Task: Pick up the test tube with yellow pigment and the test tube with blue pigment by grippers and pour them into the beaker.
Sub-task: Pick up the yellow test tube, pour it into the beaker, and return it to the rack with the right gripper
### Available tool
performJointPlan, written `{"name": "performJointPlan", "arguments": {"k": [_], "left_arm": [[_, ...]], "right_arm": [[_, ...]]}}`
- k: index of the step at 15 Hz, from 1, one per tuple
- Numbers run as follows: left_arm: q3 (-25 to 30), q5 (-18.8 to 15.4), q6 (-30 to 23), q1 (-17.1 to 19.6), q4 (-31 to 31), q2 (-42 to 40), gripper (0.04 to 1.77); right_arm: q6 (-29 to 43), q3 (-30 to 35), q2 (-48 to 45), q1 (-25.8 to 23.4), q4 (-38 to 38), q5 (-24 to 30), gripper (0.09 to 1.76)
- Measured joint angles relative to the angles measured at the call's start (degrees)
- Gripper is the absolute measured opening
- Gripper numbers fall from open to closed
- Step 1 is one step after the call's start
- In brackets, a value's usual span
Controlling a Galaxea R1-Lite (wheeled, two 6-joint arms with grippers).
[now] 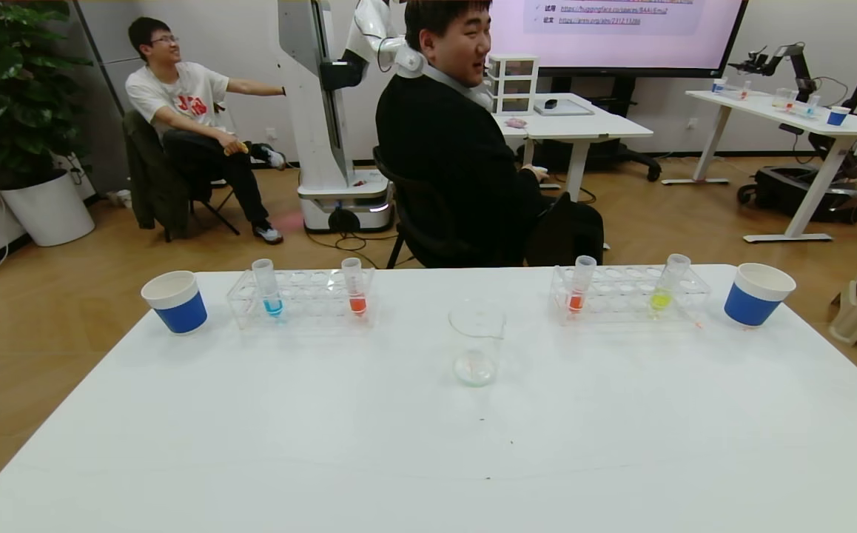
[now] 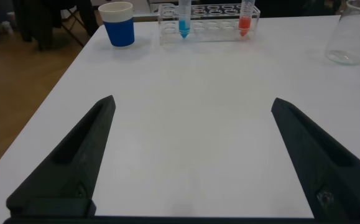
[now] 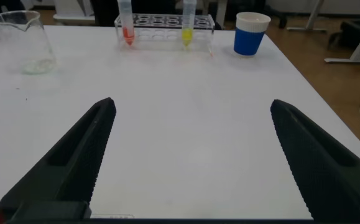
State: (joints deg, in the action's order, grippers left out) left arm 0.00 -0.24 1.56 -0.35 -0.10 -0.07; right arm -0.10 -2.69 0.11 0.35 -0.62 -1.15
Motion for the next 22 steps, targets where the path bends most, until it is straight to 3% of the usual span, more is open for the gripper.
{"name": "performJointPlan", "arguments": {"k": [5, 8, 22], "left_arm": [[0.0, 0.0, 0.0, 0.0, 0.0, 0.0, 1.75], [0.0, 0.0, 0.0, 0.0, 0.0, 0.0, 1.75], [0.0, 0.0, 0.0, 0.0, 0.0, 0.0, 1.75]], "right_arm": [[0.1, -8.6, 7.6, 0.8, 0.8, 0.4, 1.74], [0.3, -12.3, 16.9, 1.9, 5.7, 0.4, 1.74], [0.4, -21.7, 85.4, -1.8, 62.8, 0.7, 1.74]]}}
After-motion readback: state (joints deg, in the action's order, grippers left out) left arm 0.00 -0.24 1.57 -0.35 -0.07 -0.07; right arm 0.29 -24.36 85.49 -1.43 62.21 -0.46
